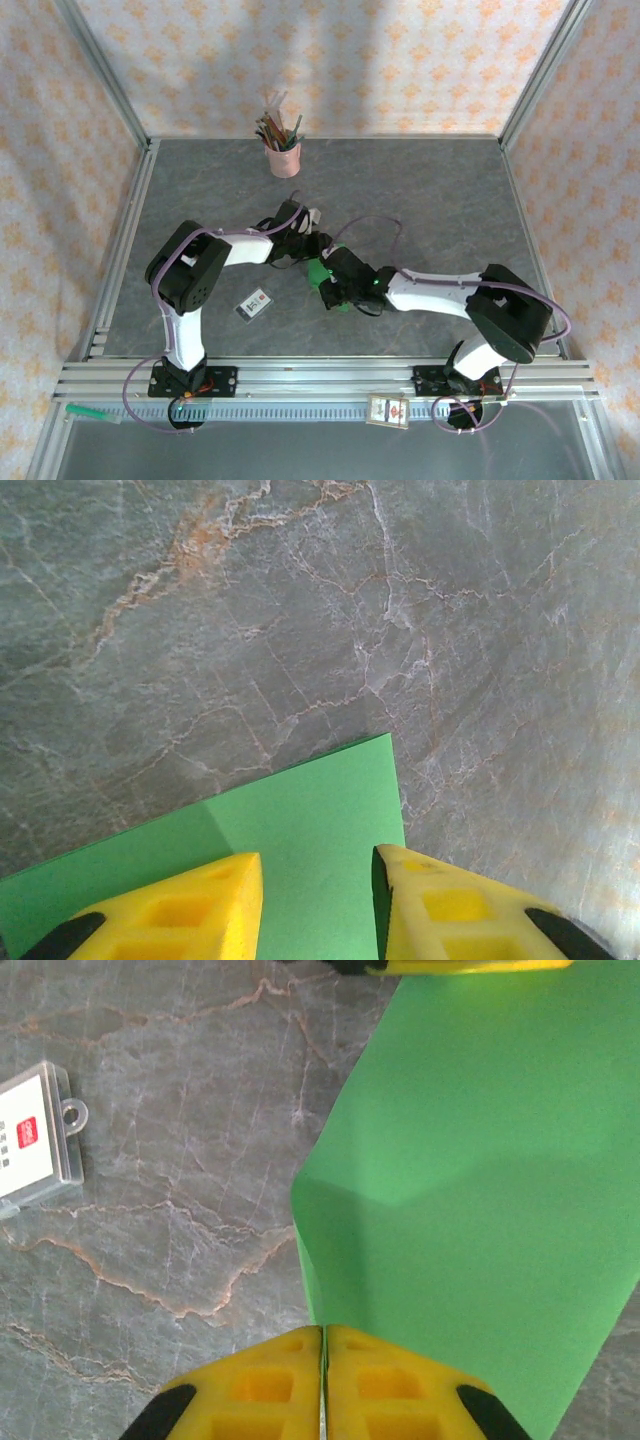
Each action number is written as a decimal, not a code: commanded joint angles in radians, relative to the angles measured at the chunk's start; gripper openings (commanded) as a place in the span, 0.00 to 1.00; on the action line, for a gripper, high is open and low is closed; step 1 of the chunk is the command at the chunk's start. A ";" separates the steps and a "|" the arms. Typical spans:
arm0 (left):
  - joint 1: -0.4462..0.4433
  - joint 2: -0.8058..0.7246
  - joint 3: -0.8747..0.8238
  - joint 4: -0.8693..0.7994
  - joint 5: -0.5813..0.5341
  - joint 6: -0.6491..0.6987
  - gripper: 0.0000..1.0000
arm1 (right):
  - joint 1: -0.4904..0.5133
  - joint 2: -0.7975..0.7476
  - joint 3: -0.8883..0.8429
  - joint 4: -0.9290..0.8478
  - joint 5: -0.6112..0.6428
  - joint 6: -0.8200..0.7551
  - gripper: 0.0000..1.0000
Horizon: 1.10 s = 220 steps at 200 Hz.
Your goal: Fold a paper plane with a square sheet of paper (pick it up from the middle)
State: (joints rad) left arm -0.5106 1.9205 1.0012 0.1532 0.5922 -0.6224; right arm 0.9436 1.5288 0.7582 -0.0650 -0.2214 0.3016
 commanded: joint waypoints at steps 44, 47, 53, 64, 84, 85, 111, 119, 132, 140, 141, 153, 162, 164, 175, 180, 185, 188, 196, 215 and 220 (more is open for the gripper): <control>-0.004 0.064 -0.002 -0.094 -0.026 0.030 0.34 | -0.052 -0.020 -0.033 0.045 -0.012 -0.034 0.09; -0.004 0.064 -0.003 -0.095 -0.026 0.030 0.34 | -0.054 -0.019 -0.033 0.046 -0.013 -0.035 0.09; -0.005 0.065 -0.003 -0.095 -0.028 0.030 0.34 | -0.057 -0.016 -0.034 0.048 -0.012 -0.037 0.08; -0.004 0.067 -0.004 -0.096 -0.027 0.030 0.34 | -0.066 -0.014 -0.039 0.055 -0.013 -0.039 0.08; -0.004 0.069 -0.001 -0.098 -0.028 0.030 0.34 | -0.078 -0.011 -0.040 0.059 -0.015 -0.042 0.08; -0.005 0.069 -0.001 -0.098 -0.028 0.030 0.34 | -0.078 -0.011 -0.039 0.059 -0.015 -0.042 0.08; -0.004 0.072 0.001 -0.098 -0.026 0.030 0.34 | -0.099 -0.004 -0.039 0.062 -0.018 -0.046 0.07; -0.005 0.072 0.002 -0.099 -0.026 0.030 0.34 | -0.103 -0.003 -0.042 0.062 -0.019 -0.047 0.07; -0.004 0.074 0.005 -0.101 -0.027 0.030 0.34 | -0.109 0.002 -0.043 0.065 -0.024 -0.049 0.07; -0.004 0.073 0.007 -0.103 -0.028 0.056 0.34 | -0.111 0.005 -0.044 0.065 -0.027 -0.049 0.06; -0.004 0.073 0.006 -0.103 -0.028 0.057 0.34 | -0.111 0.005 -0.045 0.065 -0.028 -0.049 0.06; -0.005 0.073 0.007 -0.104 -0.029 0.056 0.34 | -0.111 0.008 -0.047 0.065 -0.031 -0.047 0.06; -0.005 0.073 0.005 -0.103 -0.029 0.055 0.34 | -0.111 0.008 -0.051 0.070 -0.030 -0.047 0.06; -0.004 0.073 0.005 -0.103 -0.028 0.055 0.34 | -0.111 0.008 -0.052 0.070 -0.031 -0.047 0.06; -0.004 0.073 0.005 -0.102 -0.028 0.055 0.34 | -0.113 0.011 -0.056 0.071 -0.026 -0.047 0.06; -0.004 0.074 0.005 -0.103 -0.029 0.055 0.34 | -0.113 0.013 -0.056 0.071 -0.025 -0.047 0.06; -0.005 0.074 0.006 -0.104 -0.030 0.056 0.34 | -0.112 0.017 -0.055 0.072 -0.023 -0.046 0.06; -0.004 0.072 0.005 -0.104 -0.029 0.056 0.34 | -0.113 0.017 -0.055 0.073 -0.021 -0.046 0.06; -0.004 0.073 0.007 -0.105 -0.029 0.057 0.34 | -0.114 0.022 -0.054 0.074 -0.021 -0.046 0.06; -0.005 0.071 0.007 -0.107 -0.029 0.057 0.34 | -0.114 0.031 -0.055 0.083 -0.020 -0.045 0.06; -0.004 0.071 0.007 -0.107 -0.029 0.059 0.34 | -0.114 0.034 -0.054 0.085 -0.019 -0.045 0.06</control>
State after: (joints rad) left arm -0.5106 1.9312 1.0149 0.1448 0.5953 -0.5926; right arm 0.8349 1.5417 0.7139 -0.0059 -0.2554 0.2676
